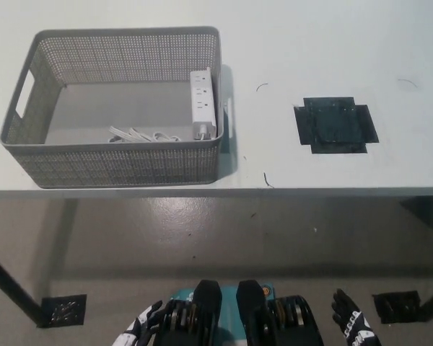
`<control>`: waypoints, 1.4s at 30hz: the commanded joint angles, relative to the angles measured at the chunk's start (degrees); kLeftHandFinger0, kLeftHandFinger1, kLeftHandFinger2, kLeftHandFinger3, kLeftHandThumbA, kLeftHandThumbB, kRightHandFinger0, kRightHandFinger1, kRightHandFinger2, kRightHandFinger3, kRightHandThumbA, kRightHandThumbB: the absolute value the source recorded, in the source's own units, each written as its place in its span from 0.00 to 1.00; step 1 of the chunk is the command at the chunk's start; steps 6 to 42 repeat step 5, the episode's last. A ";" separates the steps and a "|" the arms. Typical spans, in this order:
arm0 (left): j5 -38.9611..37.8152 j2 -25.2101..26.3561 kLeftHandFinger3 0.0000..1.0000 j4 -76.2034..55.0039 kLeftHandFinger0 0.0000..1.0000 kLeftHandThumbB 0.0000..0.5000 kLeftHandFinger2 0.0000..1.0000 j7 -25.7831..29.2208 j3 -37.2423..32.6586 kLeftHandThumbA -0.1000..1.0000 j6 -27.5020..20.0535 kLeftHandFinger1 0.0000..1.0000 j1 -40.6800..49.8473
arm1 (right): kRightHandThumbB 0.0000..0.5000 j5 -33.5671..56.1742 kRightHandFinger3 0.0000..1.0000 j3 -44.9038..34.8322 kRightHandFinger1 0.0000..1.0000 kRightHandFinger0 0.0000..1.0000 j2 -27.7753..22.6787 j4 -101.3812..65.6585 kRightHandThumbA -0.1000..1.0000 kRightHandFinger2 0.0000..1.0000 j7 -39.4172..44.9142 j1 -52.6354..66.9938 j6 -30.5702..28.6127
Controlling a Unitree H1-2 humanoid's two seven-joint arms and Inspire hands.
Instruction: Use the right hand to pick up a power strip and put it into a container on the left side
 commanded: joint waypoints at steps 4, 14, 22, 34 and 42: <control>-1.04 -0.39 1.00 0.04 1.00 0.47 1.00 2.76 0.74 1.00 -2.66 1.00 -0.49 | 0.45 2.57 1.00 2.30 1.00 1.00 -0.70 0.86 1.00 1.00 -3.31 -0.97 -4.68; -1.04 -0.39 1.00 0.04 1.00 0.47 1.00 2.76 0.74 1.00 -2.66 1.00 -0.49 | 0.45 2.57 1.00 2.30 1.00 1.00 -0.70 0.86 1.00 1.00 -3.31 -0.97 -4.68; -1.04 -0.39 1.00 0.04 1.00 0.47 1.00 2.76 0.74 1.00 -2.66 1.00 -0.49 | 0.45 2.57 1.00 2.30 1.00 1.00 -0.70 0.86 1.00 1.00 -3.31 -0.97 -4.68; -1.04 -0.39 1.00 0.04 1.00 0.47 1.00 2.76 0.74 1.00 -2.66 1.00 -0.49 | 0.45 2.57 1.00 2.30 1.00 1.00 -0.70 0.86 1.00 1.00 -3.31 -0.97 -4.68; -1.04 -0.39 1.00 0.04 1.00 0.47 1.00 2.76 0.74 1.00 -2.66 1.00 -0.49 | 0.45 2.57 1.00 2.30 1.00 1.00 -0.70 0.86 1.00 1.00 -3.31 -0.97 -4.68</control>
